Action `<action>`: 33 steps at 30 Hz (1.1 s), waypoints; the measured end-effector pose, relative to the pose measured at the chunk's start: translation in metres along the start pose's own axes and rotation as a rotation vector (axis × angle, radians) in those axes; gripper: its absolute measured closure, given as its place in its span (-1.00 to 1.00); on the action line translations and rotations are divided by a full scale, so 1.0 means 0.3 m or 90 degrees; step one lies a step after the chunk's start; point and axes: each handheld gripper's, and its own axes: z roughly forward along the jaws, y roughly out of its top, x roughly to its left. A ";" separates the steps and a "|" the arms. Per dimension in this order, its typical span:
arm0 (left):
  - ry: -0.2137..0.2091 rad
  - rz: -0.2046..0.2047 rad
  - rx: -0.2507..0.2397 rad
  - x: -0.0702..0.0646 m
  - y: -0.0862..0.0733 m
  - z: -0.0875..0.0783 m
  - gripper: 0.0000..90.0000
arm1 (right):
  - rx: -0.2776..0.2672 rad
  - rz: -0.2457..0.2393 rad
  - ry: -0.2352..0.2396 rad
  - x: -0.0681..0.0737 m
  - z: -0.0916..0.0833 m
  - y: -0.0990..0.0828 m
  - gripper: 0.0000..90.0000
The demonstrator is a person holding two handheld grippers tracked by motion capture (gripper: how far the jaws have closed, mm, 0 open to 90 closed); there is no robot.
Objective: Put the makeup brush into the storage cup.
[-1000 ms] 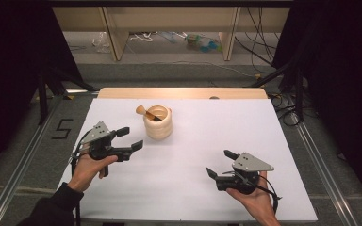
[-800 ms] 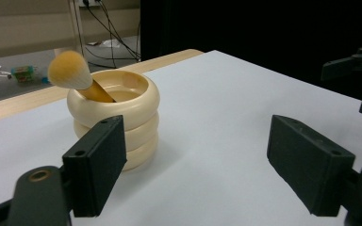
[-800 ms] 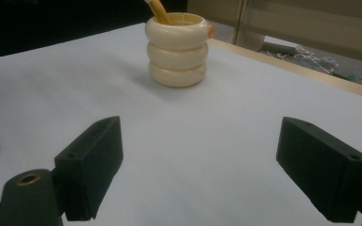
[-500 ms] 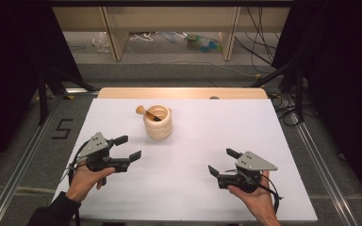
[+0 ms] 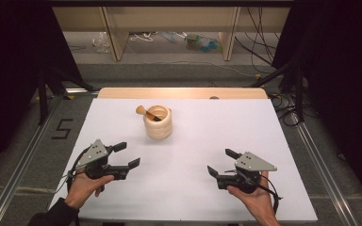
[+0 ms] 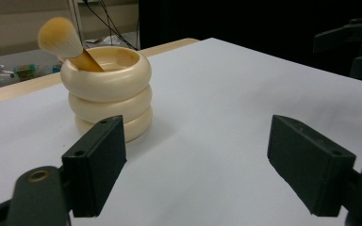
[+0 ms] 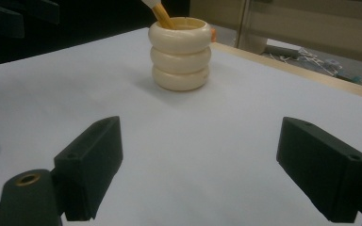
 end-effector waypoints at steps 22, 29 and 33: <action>0.001 0.000 -0.024 -0.034 -0.023 -0.033 -0.65 | -0.019 0.007 0.011 0.004 -0.003 0.001 -0.65; 0.006 -0.006 -0.023 -0.030 -0.023 -0.035 -0.65 | -0.021 0.005 0.006 0.006 0.000 0.000 -0.65; 0.004 -0.008 -0.022 -0.033 -0.024 -0.032 -0.65 | -0.020 0.003 0.008 0.007 0.002 0.000 -0.65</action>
